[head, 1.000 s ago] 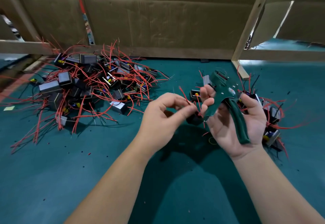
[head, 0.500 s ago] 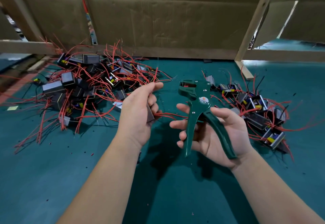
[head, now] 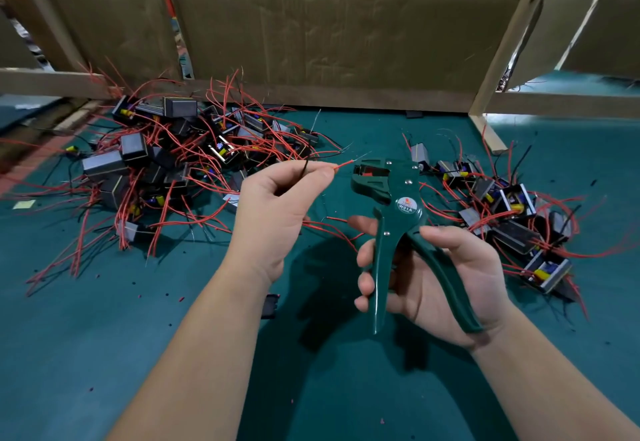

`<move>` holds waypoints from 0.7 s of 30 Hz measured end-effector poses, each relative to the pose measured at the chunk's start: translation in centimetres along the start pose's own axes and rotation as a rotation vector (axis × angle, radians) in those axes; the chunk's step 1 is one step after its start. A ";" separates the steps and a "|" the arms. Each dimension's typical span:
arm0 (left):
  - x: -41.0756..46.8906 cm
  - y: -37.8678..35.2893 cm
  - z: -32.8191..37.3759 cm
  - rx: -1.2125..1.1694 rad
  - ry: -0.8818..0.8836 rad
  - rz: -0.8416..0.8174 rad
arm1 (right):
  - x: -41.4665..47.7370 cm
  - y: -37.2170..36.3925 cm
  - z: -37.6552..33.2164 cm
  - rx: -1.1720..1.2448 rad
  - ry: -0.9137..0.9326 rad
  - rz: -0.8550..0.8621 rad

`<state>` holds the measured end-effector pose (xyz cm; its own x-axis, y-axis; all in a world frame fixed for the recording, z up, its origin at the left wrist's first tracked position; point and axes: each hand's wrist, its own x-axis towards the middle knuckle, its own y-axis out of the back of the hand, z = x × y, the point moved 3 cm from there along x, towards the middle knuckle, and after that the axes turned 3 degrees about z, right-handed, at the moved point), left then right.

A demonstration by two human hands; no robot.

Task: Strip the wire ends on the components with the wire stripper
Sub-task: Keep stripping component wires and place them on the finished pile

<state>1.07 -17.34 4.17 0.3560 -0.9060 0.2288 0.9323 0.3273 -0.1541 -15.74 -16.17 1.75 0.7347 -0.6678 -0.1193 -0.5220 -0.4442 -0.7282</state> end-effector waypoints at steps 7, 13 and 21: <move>-0.1 0.0 0.4 0.035 -0.050 0.005 | -0.3 -0.5 0.5 -0.071 -0.034 -0.132; 0.0 0.4 0.8 0.085 -0.066 0.001 | -0.3 -0.5 0.7 -0.088 -0.004 -0.126; 0.1 0.6 0.8 0.122 -0.079 -0.001 | -0.4 -0.3 0.7 -0.172 -0.004 -0.053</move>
<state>1.73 -17.02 4.82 0.3546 -0.8841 0.3044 0.9319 0.3609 -0.0374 -15.56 -15.41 1.57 0.7646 -0.6386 -0.0868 -0.5489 -0.5746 -0.6071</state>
